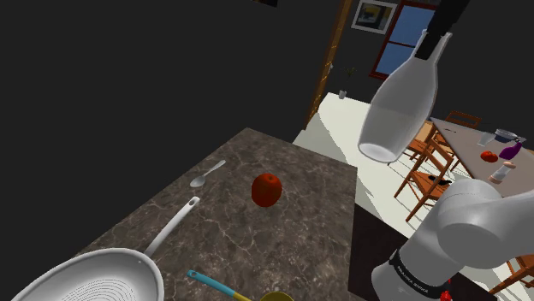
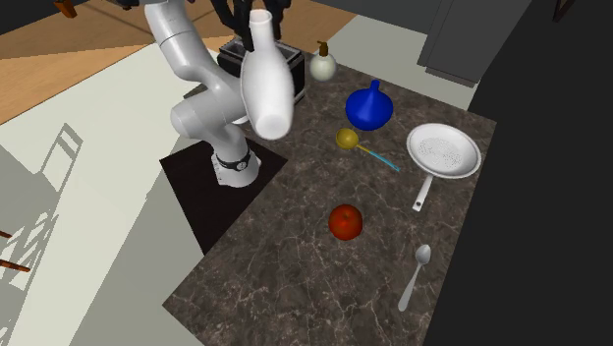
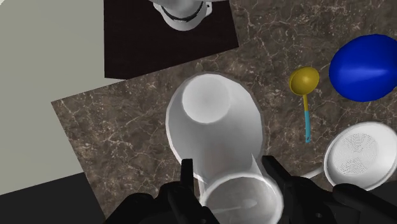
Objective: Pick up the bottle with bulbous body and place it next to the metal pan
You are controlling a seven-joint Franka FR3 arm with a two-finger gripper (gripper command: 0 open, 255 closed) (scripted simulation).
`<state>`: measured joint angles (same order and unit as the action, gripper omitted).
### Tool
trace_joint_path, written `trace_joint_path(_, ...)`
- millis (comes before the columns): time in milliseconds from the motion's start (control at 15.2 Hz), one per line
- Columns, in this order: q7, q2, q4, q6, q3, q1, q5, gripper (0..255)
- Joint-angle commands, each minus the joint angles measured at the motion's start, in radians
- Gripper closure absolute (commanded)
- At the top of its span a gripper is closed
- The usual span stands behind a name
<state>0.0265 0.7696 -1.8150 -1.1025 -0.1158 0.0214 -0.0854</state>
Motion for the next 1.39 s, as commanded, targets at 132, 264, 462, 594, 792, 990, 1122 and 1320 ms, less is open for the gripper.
trace_joint_path(132,0.000,-0.041,0.082,0.041,0.002,-0.002,0.004,255)
trace_joint_path(264,0.033,-0.093,0.113,0.017,-0.032,-0.007,-0.012,255)
trace_joint_path(462,0.083,-0.177,0.170,-0.014,-0.084,-0.013,-0.029,255)
trace_joint_path(594,0.118,-0.238,0.216,-0.032,-0.119,-0.016,-0.034,255)
trace_joint_path(792,0.174,-0.337,0.297,-0.053,-0.176,-0.020,-0.033,255)
trace_joint_path(990,0.235,-0.448,0.397,-0.065,-0.238,-0.021,-0.016,255)
trace_joint_path(1122,0.279,-0.531,0.476,-0.066,-0.281,-0.017,0.007,255)
trace_joint_path(1320,0.353,-0.674,0.622,-0.053,-0.352,0.003,0.064,255)
